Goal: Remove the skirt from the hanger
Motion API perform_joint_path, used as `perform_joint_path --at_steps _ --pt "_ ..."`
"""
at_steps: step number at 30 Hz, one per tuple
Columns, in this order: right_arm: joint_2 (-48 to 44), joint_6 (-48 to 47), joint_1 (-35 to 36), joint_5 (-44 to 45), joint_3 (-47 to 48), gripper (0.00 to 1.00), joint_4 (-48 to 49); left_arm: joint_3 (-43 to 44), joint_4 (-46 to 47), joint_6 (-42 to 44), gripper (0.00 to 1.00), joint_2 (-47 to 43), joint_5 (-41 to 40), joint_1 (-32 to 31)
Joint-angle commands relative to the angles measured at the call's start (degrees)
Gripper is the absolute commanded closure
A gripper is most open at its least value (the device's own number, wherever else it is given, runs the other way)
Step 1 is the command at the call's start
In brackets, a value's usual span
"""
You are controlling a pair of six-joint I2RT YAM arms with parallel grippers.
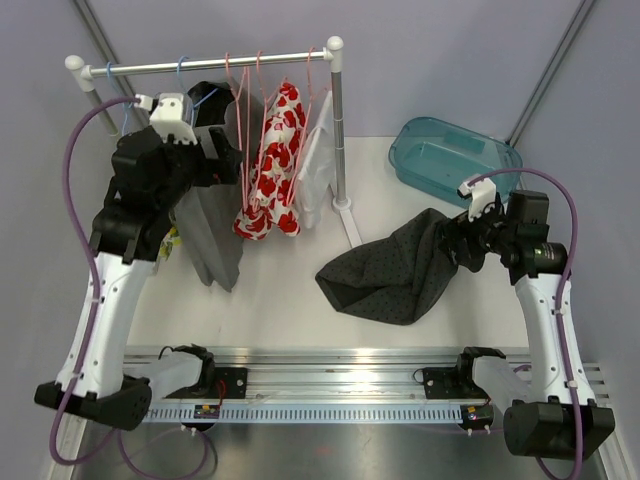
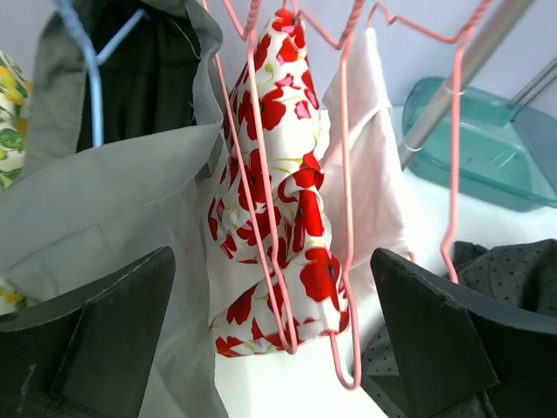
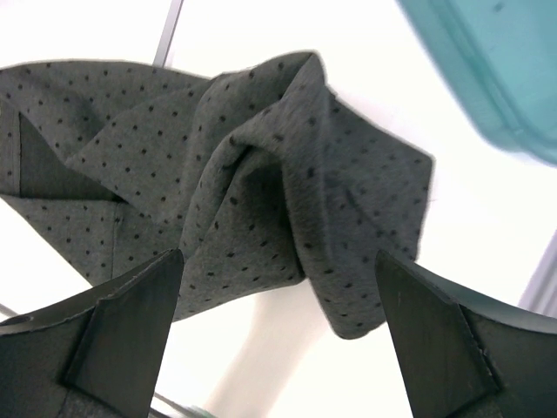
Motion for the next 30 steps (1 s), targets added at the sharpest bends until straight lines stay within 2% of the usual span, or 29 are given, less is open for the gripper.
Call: perform_joint_path --at_steps 1,6,12,15,18,19,20,21,25,30 --pt "0.6 -1.1 -0.1 1.6 5.3 0.01 -1.3 -5.0 1.3 -0.2 0.01 -4.5 1.8 0.3" --pt "6.6 -1.4 -0.1 -5.3 5.7 0.01 -2.3 -15.2 3.2 -0.9 0.01 -16.5 5.1 0.3" --pt "13.4 1.0 -0.1 -3.4 4.2 0.02 4.3 -28.8 5.8 -2.1 0.01 -32.1 13.2 0.3" --pt "15.7 0.7 -0.1 -7.7 3.5 0.14 6.1 -34.4 8.3 -4.6 0.01 -39.2 18.3 0.3" --pt "17.2 -0.3 0.0 -12.2 4.4 0.45 5.6 -38.3 10.4 -7.1 0.01 -43.5 21.4 0.3" --pt "17.7 -0.4 -0.1 -14.2 5.5 0.58 4.3 -40.2 10.5 -7.4 0.01 -45.6 21.8 0.3" --pt "18.3 -0.5 0.0 -14.7 8.3 0.88 3.5 -41.2 10.3 -7.7 0.01 -46.6 21.9 0.3" --pt "18.8 -0.5 0.0 -15.0 10.1 1.0 2.4 -42.0 9.9 -7.6 0.01 -47.5 21.8 0.3" --pt "21.0 2.1 -0.1 -12.2 21.7 1.0 -1.2 -46.5 8.9 -8.1 0.01 -50.9 21.3 0.3" --pt "26.2 11.3 -0.1 -5.2 45.1 1.0 -1.5 -47.6 7.9 -8.9 0.01 -53.2 21.1 0.3"
